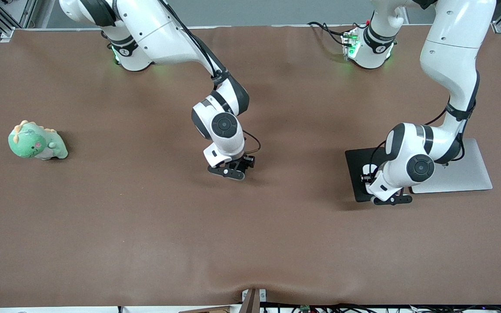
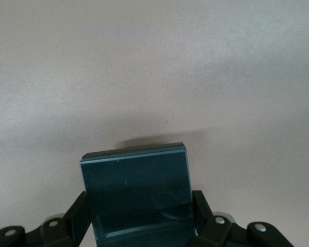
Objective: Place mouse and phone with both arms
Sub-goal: 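Lower the mouse onto the pad while the right gripper lifts the phone, then withdraw the left gripper while the right gripper carries the phone toward the plush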
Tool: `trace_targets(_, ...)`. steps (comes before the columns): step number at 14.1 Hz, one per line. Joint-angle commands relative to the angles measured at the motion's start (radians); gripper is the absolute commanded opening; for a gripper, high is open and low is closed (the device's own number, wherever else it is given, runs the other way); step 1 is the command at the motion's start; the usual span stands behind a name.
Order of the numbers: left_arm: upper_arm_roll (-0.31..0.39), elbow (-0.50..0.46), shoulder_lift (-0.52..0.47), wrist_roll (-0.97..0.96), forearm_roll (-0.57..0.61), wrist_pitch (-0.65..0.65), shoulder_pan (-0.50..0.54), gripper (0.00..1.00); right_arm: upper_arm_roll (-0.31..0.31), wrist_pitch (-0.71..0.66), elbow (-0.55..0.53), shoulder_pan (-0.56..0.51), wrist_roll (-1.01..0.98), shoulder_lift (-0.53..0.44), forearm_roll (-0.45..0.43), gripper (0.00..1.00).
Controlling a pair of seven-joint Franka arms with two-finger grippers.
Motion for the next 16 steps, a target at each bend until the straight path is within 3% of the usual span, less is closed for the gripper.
trace_targets(1, -0.004, -0.049, -0.036, 0.01, 0.017, 0.007, 0.01, 0.6, 0.007, -0.055, 0.029, -0.023, 0.018, -0.022, -0.005, 0.0)
trace_targets(6, -0.003, -0.069, -0.051, 0.01, 0.017, 0.006, 0.01, 0.62, 0.013, -0.066, -0.046, -0.086, 0.007, -0.123, -0.002, 0.0)
trace_targets(7, -0.004, -0.069, -0.051, 0.01, 0.017, 0.006, 0.01, 0.66, 0.013, -0.066, -0.064, -0.095, 0.006, -0.143, -0.002, 0.0)
trace_targets(9, -0.003, -0.067, -0.051, 0.007, 0.016, 0.006, 0.017, 1.0, 0.015, -0.092, -0.084, -0.115, -0.019, -0.172, -0.002, 0.0)
trace_targets(14, -0.009, -0.012, -0.078, -0.003, 0.016, -0.017, 0.051, 1.0, 0.015, -0.117, -0.175, -0.187, -0.126, -0.278, 0.058, 0.0)
trace_targets(16, -0.009, 0.106, -0.091, -0.003, 0.011, -0.15, 0.051, 1.0, 0.015, -0.117, -0.241, -0.225, -0.181, -0.334, 0.06, 0.0)
